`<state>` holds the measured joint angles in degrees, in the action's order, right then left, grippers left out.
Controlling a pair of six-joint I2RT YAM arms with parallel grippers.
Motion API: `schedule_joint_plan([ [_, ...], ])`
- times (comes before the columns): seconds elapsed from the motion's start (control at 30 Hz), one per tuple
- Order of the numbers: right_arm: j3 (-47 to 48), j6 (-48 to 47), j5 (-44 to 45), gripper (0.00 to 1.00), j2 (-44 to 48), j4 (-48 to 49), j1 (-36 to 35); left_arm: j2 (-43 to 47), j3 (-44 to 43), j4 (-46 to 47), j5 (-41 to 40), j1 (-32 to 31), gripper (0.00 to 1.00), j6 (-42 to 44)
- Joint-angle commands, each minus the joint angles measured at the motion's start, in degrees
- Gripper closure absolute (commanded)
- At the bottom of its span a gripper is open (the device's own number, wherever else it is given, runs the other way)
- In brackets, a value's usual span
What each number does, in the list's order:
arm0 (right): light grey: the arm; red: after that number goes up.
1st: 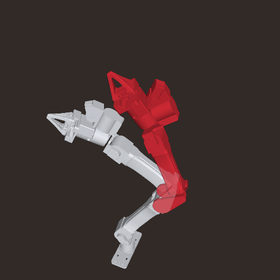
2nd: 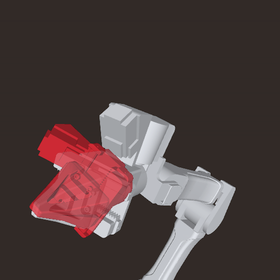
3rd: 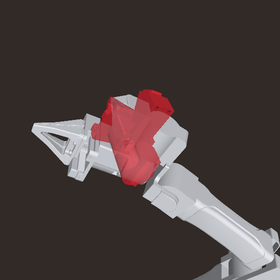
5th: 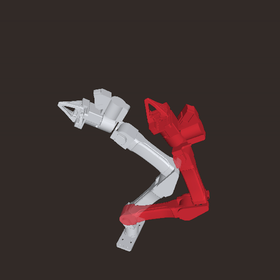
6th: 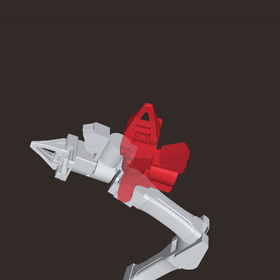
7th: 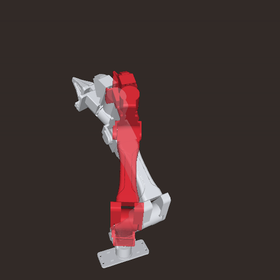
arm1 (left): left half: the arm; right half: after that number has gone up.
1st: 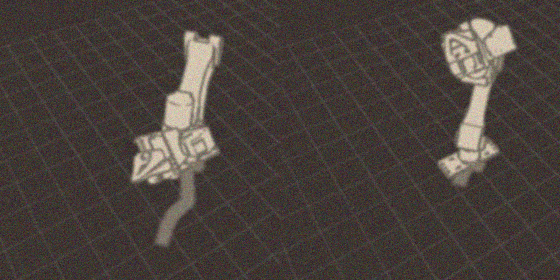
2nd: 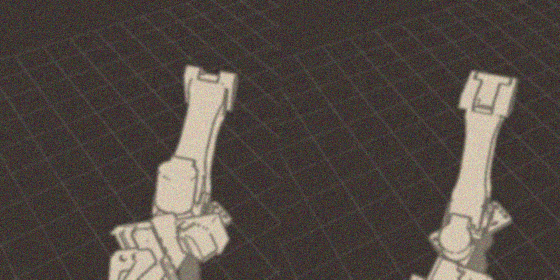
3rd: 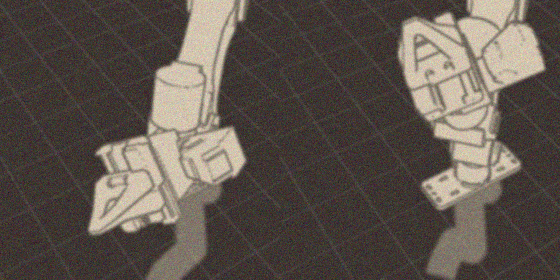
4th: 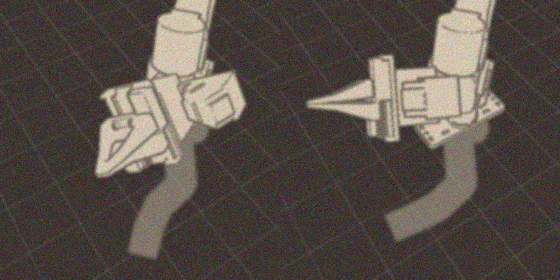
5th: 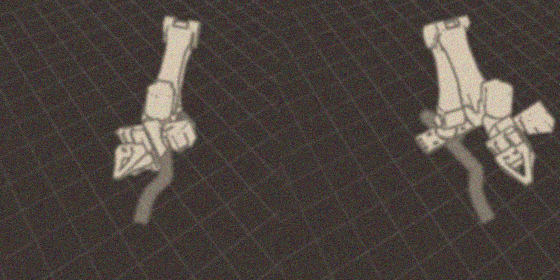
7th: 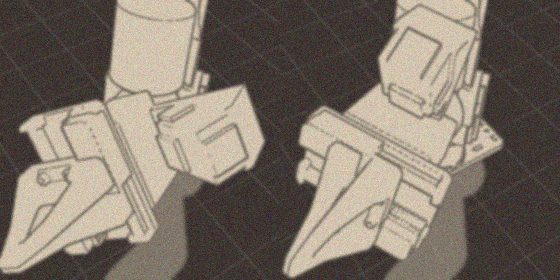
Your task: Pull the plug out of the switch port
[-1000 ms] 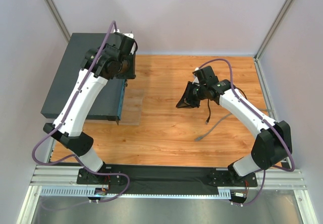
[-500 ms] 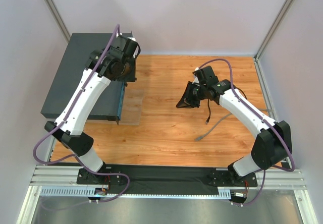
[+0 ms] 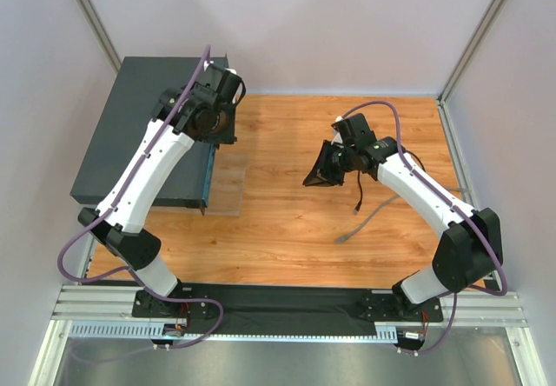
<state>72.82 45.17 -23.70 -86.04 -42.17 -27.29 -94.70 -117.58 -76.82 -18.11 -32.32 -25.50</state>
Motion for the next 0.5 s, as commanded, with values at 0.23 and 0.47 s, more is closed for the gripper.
schedule_joint_plan([
  [0.23,1.80,-0.08,-0.91,0.92,0.52,1.04,0.04,2.32,0.60,-10.20,-2.99,0.50,0.75,0.01],
  [0.47,1.80,0.01,-0.90,0.92,0.35,1.04,0.13,3.03,-2.56,-11.16,1.06,-0.73,0.75,-0.43],
])
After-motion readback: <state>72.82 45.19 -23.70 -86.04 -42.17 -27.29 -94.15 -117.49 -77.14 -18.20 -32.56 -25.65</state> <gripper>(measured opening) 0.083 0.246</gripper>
